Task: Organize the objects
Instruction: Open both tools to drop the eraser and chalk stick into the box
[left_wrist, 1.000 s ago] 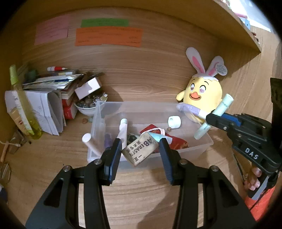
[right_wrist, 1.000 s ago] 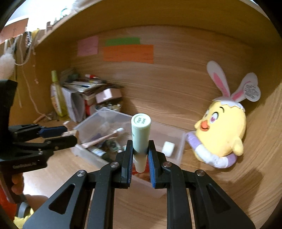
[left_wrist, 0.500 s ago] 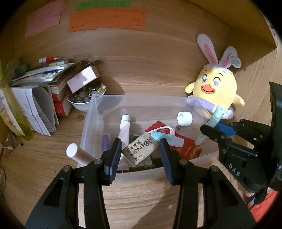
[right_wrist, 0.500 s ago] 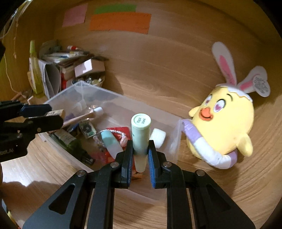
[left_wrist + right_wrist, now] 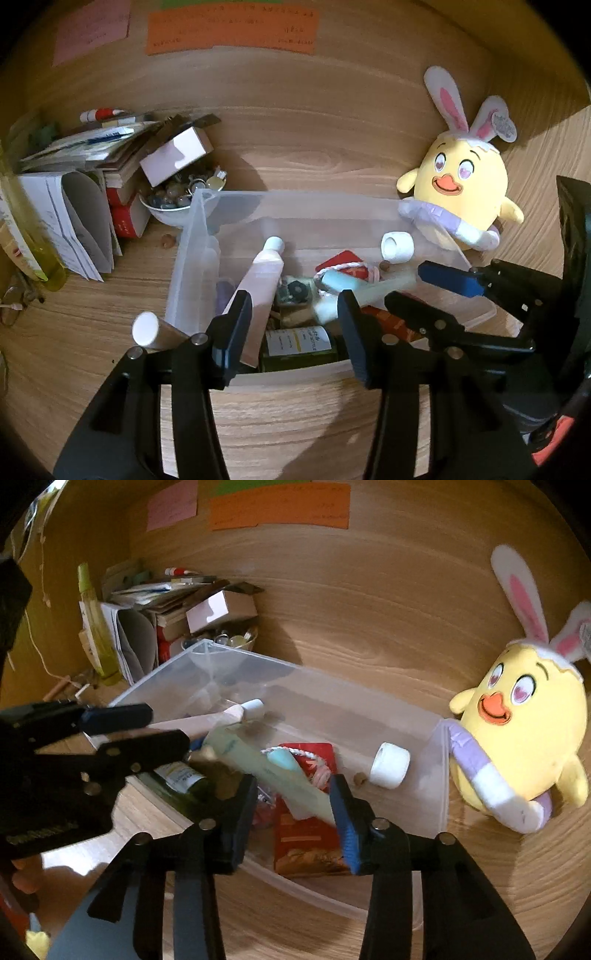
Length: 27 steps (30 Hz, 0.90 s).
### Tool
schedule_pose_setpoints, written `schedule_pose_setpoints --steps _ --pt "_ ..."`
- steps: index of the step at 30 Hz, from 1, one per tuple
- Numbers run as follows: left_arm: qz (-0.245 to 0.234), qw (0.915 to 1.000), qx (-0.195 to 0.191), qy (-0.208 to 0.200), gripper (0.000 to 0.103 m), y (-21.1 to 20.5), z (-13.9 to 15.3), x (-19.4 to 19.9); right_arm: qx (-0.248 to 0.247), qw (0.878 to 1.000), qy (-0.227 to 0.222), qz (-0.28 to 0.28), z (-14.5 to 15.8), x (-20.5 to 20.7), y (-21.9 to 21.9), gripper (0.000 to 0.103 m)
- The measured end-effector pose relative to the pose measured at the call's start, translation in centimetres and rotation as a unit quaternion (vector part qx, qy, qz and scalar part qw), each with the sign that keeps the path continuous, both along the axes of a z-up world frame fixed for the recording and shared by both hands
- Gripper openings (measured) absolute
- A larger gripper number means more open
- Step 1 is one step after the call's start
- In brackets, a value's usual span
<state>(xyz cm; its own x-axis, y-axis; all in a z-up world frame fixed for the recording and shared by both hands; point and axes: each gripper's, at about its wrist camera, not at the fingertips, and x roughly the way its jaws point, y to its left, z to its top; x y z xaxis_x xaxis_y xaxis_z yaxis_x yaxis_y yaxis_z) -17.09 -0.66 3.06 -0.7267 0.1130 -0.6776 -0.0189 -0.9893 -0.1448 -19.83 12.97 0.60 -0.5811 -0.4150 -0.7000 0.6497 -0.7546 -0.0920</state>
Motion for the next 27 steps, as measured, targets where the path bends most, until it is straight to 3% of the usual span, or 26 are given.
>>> schedule_pose_setpoints --steps 11,16,27 --pt "-0.007 0.9997 -0.002 0.023 0.049 0.1 1.4 2.2 -0.014 1.000 0.011 0.010 1.4 1.6 0.9 0.037" --pt "-0.009 0.9991 -0.002 0.042 0.056 0.1 2.3 3.9 -0.027 0.999 0.012 0.015 2.3 3.0 1.9 0.039" --pt "-0.008 0.9962 -0.027 0.083 0.080 1.1 3.1 8.1 -0.085 0.995 0.046 0.006 4.3 7.0 5.1 0.079"
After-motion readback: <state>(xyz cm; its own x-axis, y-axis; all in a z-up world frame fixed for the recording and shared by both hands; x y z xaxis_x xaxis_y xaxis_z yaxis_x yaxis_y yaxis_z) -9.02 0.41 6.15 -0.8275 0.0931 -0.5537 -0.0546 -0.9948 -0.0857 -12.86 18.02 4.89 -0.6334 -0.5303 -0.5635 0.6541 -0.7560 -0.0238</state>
